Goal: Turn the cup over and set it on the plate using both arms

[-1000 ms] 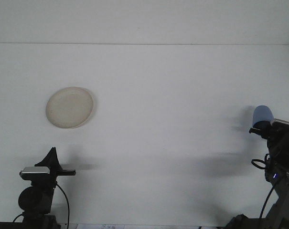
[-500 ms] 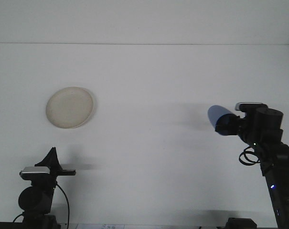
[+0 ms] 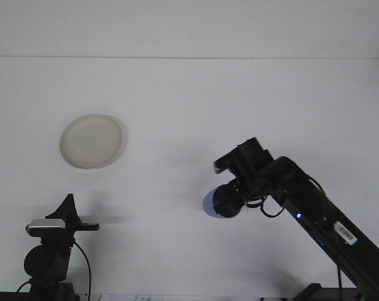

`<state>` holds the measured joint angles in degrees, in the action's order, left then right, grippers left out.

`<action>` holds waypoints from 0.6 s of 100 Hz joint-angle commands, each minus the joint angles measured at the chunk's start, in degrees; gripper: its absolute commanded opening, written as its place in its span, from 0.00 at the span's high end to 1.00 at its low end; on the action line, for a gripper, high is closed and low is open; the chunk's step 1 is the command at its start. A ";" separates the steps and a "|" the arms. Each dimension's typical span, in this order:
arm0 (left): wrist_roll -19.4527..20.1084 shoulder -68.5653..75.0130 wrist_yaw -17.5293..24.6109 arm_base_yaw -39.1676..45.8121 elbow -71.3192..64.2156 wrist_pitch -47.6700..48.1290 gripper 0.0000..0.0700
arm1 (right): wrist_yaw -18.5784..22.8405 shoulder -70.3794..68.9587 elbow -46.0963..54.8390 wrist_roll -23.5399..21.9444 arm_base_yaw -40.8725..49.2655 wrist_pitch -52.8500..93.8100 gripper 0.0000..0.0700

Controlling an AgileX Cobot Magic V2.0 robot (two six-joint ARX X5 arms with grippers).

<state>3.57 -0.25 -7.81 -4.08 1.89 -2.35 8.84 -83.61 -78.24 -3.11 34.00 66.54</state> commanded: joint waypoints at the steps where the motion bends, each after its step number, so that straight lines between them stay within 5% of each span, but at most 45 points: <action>1: 0.24 0.07 -0.33 0.04 -1.07 -0.59 0.98 | -1.40 -3.69 -2.82 1.22 2.40 1.03 0.99; 60: 0.22 0.07 -0.33 0.04 -1.07 -0.59 0.98 | -1.25 -16.00 -5.05 2.51 11.93 0.33 0.99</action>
<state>3.57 -0.25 -7.81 -4.08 1.89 -2.35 7.46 -98.37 -81.82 -1.28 45.15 67.59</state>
